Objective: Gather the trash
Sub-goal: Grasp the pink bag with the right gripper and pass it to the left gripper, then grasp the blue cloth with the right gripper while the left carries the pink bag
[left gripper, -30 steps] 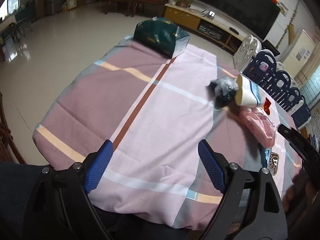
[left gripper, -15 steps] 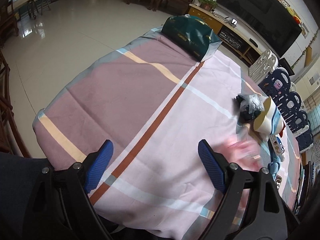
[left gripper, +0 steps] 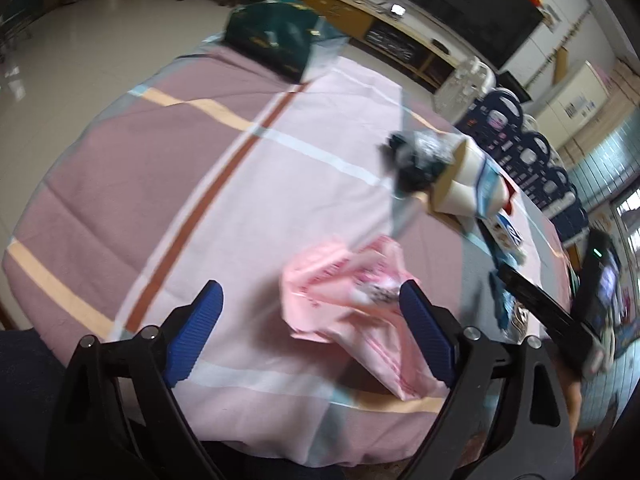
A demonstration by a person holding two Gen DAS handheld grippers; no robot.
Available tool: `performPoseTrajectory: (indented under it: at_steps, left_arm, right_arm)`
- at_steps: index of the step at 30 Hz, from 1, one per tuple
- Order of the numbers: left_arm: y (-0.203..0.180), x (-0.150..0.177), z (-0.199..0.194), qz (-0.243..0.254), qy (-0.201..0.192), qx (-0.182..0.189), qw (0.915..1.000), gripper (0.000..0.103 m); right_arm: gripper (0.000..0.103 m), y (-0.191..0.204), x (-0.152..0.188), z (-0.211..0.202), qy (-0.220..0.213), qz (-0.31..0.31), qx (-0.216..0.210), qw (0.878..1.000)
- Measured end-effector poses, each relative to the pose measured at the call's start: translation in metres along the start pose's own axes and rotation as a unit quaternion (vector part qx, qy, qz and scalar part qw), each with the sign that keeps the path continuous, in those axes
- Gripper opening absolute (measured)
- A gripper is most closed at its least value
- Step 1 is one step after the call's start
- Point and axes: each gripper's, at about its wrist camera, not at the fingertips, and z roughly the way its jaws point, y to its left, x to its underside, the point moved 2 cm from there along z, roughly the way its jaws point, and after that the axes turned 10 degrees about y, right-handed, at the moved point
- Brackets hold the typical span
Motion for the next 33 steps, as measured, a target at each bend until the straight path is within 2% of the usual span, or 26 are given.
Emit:
performPoseTrajectory:
  at_steps: [1,2,4,6,9,13,17,19,26,29,33]
  left_arm:
    - [-0.007,0.002,0.001,0.014,0.0,0.005,0.9999,0.091]
    - [-0.013,0.003,0.001,0.026,0.001,0.01,0.9996,0.091]
    - [-0.023,0.007,0.004,0.047,0.008,0.022,0.9986,0.091]
    - [-0.03,0.011,0.007,0.063,0.011,0.024,0.9976,0.091]
    - [-0.036,0.013,0.012,0.078,0.016,0.018,0.9966,0.092]
    - [-0.033,0.013,0.019,0.07,0.029,0.026,0.9968,0.091]
    - [-0.031,0.014,0.025,0.068,0.043,0.039,0.996,0.064]
    - [-0.032,0.015,0.027,0.072,0.048,0.046,0.9951,0.057]
    - [-0.047,0.019,0.026,0.113,0.045,0.054,0.9911,0.017]
    - [-0.054,0.022,0.019,0.134,0.026,0.045,0.9896,0.007]
    - [-0.065,0.026,0.0,0.166,-0.016,0.01,0.9859,0.002]
  right_arm:
    - [0.058,0.004,-0.001,0.005,0.005,-0.008,0.0,1.0]
    - [0.039,0.003,0.003,0.006,0.013,-0.015,-0.003,1.0]
    - [0.03,0.007,0.005,0.009,0.015,-0.024,0.0,1.0]
    - [0.026,0.01,0.01,0.006,0.01,-0.026,-0.015,0.999]
    - [0.026,0.015,0.028,-0.008,0.015,-0.026,-0.073,0.997]
    - [0.026,0.024,0.062,-0.03,0.026,-0.026,-0.136,0.99]
    - [0.026,0.023,0.094,-0.054,0.025,-0.001,-0.18,0.983]
    - [0.026,0.02,0.107,-0.068,0.016,0.015,-0.187,0.982]
    - [0.026,0.006,0.118,-0.088,0.001,0.012,-0.157,0.988]
    - [0.026,0.0,0.118,-0.099,-0.011,0.017,-0.145,0.989]
    - [0.026,-0.006,0.118,-0.123,-0.039,0.016,-0.127,0.991]
